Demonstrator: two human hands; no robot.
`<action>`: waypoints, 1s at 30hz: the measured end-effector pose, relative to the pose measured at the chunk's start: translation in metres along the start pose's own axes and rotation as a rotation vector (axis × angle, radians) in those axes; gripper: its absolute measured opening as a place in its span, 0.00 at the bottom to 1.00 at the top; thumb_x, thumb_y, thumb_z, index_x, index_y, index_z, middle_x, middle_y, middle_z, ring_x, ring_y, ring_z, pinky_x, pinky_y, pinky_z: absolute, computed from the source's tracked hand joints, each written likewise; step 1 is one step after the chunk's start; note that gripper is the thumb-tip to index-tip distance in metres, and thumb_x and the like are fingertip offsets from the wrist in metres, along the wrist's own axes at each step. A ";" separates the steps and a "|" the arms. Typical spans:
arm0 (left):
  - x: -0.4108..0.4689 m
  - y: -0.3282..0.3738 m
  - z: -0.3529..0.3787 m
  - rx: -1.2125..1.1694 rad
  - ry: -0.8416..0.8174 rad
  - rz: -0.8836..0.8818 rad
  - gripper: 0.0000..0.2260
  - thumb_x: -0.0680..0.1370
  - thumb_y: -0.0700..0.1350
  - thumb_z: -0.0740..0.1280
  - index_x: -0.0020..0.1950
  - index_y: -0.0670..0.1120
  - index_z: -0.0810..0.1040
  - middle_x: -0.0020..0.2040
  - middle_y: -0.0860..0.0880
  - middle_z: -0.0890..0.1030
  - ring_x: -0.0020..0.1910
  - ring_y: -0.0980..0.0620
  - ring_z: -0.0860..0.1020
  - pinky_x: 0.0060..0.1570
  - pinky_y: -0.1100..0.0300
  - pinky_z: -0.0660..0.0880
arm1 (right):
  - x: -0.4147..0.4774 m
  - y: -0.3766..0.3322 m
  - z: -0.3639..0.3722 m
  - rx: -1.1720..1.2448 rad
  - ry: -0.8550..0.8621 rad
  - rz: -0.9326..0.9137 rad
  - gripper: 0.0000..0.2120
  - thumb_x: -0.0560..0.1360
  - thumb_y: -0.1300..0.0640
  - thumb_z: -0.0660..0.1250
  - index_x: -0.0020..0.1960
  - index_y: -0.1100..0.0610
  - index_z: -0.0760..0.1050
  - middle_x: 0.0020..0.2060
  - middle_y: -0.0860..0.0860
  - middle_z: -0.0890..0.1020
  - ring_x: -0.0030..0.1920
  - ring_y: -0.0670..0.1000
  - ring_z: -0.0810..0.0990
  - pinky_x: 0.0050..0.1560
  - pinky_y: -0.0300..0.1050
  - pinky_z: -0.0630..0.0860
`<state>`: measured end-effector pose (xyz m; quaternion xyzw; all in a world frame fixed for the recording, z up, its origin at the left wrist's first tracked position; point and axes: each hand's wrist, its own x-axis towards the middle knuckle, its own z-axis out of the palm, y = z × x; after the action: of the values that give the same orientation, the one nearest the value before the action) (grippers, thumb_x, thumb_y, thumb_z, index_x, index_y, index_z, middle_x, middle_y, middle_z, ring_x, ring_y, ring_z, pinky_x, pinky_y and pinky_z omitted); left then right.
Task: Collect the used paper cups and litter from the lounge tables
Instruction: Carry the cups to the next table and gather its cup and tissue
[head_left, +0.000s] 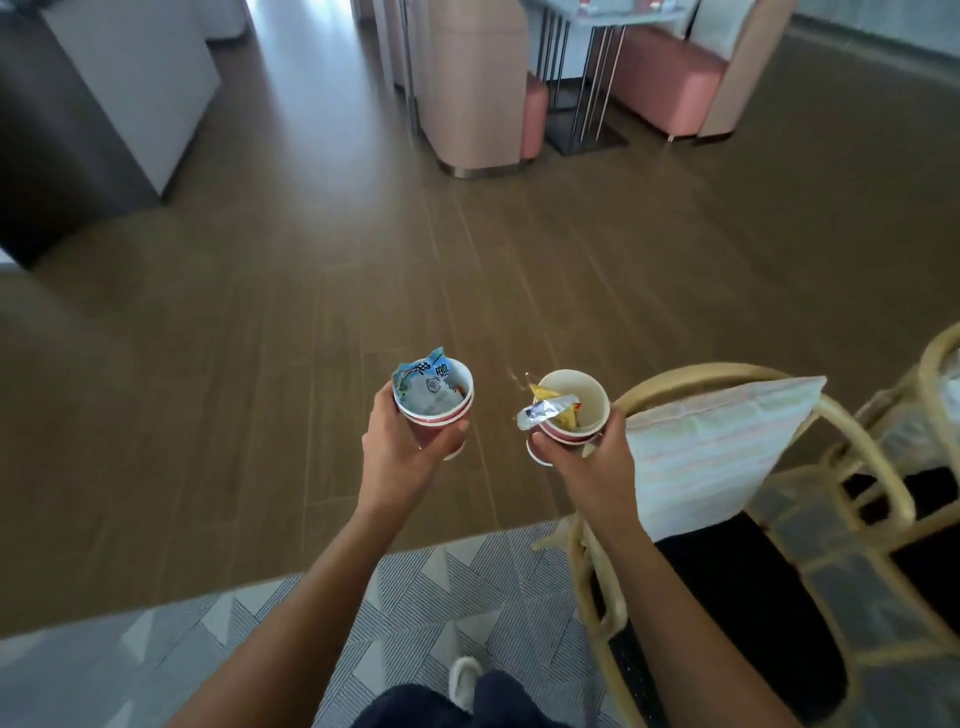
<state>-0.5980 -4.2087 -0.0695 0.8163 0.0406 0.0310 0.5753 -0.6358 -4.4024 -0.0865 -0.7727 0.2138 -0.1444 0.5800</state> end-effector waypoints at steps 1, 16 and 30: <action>0.010 0.001 0.002 -0.002 0.002 -0.004 0.31 0.65 0.50 0.79 0.64 0.53 0.69 0.55 0.60 0.77 0.56 0.58 0.77 0.61 0.51 0.74 | 0.011 -0.001 0.004 -0.002 0.000 0.004 0.31 0.63 0.55 0.79 0.61 0.51 0.68 0.53 0.45 0.78 0.53 0.45 0.78 0.50 0.36 0.73; 0.214 0.007 0.035 -0.050 -0.108 0.035 0.28 0.68 0.45 0.78 0.63 0.54 0.68 0.54 0.63 0.76 0.53 0.66 0.76 0.51 0.69 0.71 | 0.173 -0.018 0.082 -0.012 0.097 0.094 0.30 0.64 0.57 0.78 0.61 0.51 0.68 0.49 0.39 0.78 0.48 0.39 0.78 0.47 0.34 0.71; 0.395 0.030 0.100 -0.010 -0.294 0.128 0.28 0.68 0.41 0.78 0.56 0.63 0.67 0.57 0.58 0.77 0.51 0.71 0.75 0.43 0.78 0.69 | 0.336 -0.030 0.110 -0.042 0.329 0.189 0.31 0.64 0.57 0.79 0.62 0.56 0.68 0.51 0.46 0.77 0.49 0.47 0.76 0.50 0.41 0.69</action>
<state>-0.1942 -4.2718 -0.0731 0.8102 -0.0961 -0.0521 0.5759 -0.2879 -4.4712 -0.0973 -0.7271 0.3803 -0.2091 0.5319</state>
